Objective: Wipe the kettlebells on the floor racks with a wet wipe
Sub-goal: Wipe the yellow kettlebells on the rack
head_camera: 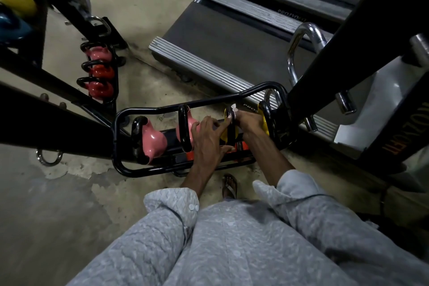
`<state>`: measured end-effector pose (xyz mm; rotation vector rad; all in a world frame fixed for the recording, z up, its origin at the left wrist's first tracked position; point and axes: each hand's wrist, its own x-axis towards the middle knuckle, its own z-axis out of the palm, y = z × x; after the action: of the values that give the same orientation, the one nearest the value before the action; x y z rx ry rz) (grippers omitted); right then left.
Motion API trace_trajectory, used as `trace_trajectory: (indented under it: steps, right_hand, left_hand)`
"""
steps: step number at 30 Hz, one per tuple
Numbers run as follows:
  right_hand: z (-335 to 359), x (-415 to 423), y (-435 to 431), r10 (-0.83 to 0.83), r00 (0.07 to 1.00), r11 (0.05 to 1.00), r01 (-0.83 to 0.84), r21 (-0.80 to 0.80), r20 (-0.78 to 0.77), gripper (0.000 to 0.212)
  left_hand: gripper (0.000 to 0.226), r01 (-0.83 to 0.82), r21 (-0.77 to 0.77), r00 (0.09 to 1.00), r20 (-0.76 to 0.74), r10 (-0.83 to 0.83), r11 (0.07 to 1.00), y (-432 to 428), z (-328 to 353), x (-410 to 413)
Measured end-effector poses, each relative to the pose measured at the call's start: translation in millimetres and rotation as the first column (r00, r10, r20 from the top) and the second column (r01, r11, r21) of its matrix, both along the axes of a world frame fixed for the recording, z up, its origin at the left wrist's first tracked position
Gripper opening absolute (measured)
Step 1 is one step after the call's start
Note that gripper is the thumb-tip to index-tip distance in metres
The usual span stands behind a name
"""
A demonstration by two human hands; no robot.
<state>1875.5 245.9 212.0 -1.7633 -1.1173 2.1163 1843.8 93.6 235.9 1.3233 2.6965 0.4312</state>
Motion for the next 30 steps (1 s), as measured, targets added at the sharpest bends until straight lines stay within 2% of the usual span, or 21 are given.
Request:
trace_trajectory:
  steps: [2,5,9,13,16,17,19,22,24,27,30]
  right_hand:
    - [-3,4,-4,-0.016,1.000,1.000,0.016,-0.008,0.014,0.028]
    - [1,4,-6,-0.007,1.000,0.999,0.007,-0.043,-0.006,0.023]
    - [7,9,-9,0.106,0.994,0.994,-0.106,0.006,0.024,0.032]
    - [10,23,-10,0.360,0.929,0.926,-0.366,0.092,0.084,0.021]
    - [13,37,-13,0.415,0.907,0.900,-0.421,0.114,0.079,0.002]
    - [13,43,-14,0.418,0.905,0.897,-0.425,0.120,0.081,0.010]
    - [12,52,-19,0.428,0.899,0.882,-0.437,0.178,0.089,0.021]
    - [5,61,-27,0.475,0.870,0.793,-0.488,0.366,0.130,0.020]
    - [1,68,-34,0.467,0.872,0.763,-0.481,0.432,0.148,0.015]
    - [-6,78,-43,0.364,0.917,0.738,-0.391,0.549,0.164,0.007]
    - [-7,79,-49,0.243,0.959,0.785,-0.282,0.552,0.144,0.008]
  left_hand:
    - [0.098,-0.013,0.005,1.000,0.002,0.013,1.000,1,-1,0]
    - [0.098,-0.019,0.006,1.000,0.001,0.019,1.000,2,-1,0]
    - [0.098,-0.023,0.014,1.000,-0.006,0.023,1.000,1,-1,0]
    - [0.098,-0.025,0.008,1.000,-0.008,0.025,1.000,0,-1,0]
    - [0.099,-0.026,0.008,0.999,-0.018,0.026,1.000,-1,-1,0]
    - [0.098,-0.025,0.008,0.999,-0.020,0.025,1.000,-1,0,1]
    - [0.098,-0.019,0.006,0.999,-0.035,0.019,1.000,0,1,2]
    - [0.099,-0.013,-0.012,0.998,-0.055,0.013,1.000,0,1,2]
    - [0.098,-0.013,-0.015,0.999,-0.047,0.012,1.000,0,1,1]
    - [0.098,-0.021,-0.002,0.999,-0.028,0.021,1.000,0,0,2]
    - [0.098,-0.027,0.012,1.000,0.010,0.027,1.000,1,-2,3]
